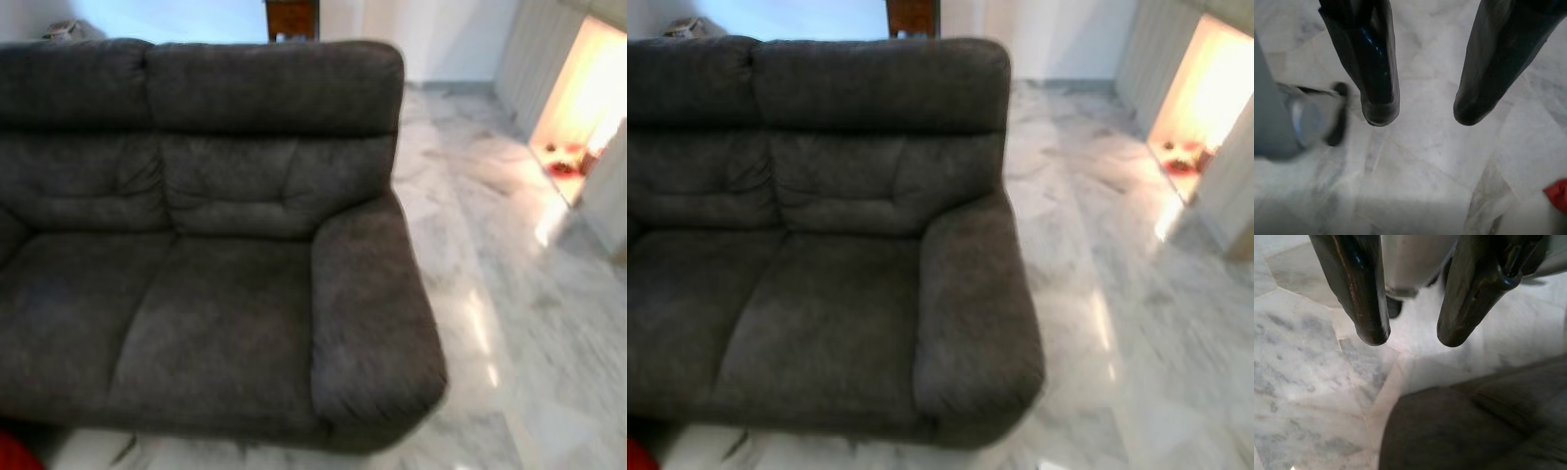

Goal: Move the pillow to the sofa from floor

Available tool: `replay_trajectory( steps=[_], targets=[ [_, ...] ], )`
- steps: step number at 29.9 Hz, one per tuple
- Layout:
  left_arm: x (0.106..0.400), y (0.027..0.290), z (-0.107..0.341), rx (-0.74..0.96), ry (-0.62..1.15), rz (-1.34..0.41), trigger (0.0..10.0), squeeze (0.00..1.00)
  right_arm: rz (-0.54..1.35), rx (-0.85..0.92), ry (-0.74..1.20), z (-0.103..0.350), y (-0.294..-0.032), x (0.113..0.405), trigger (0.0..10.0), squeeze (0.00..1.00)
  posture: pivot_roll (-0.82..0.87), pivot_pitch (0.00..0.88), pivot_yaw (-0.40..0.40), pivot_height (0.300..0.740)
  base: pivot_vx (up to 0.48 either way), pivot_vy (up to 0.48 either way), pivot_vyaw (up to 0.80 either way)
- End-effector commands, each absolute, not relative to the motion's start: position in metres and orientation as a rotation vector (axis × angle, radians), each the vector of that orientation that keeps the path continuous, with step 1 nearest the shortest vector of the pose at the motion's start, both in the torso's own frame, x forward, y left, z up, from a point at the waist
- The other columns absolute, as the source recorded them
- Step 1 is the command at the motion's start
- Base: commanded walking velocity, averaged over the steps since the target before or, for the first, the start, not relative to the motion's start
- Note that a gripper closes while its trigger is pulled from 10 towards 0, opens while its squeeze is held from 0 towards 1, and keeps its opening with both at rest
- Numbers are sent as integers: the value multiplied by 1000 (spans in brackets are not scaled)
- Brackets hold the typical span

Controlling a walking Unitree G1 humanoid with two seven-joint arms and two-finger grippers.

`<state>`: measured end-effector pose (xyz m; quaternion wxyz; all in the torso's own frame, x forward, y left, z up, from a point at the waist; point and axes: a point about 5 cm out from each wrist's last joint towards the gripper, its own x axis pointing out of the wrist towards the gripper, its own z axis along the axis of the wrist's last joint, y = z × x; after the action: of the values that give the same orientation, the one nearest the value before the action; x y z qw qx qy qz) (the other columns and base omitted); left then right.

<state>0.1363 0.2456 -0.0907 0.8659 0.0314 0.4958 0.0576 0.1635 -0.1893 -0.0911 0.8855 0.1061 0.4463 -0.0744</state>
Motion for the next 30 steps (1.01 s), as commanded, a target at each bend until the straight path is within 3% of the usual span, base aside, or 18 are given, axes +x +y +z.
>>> replay_trajectory(
  steps=[1, 25, 30],
  targets=[
    [131, 251, -91, 84, 1063, 131, 10000, 0, -142, 229, 928, -91, -182, 166, 10000, 0, 80, 73, 27, 740, 0, 480, 0],
    [134, 248, -91, 72, 1058, 141, 10000, 0, -130, 174, 916, -90, -183, 169, 10000, 0, 88, 86, 32, 740, 0, 480, 0],
    [134, 253, -90, 75, 1055, 147, 10000, 0, -137, 182, 920, -90, -183, 167, 10000, 0, 87, 86, 33, 740, 0, 480, 763]
  ],
)
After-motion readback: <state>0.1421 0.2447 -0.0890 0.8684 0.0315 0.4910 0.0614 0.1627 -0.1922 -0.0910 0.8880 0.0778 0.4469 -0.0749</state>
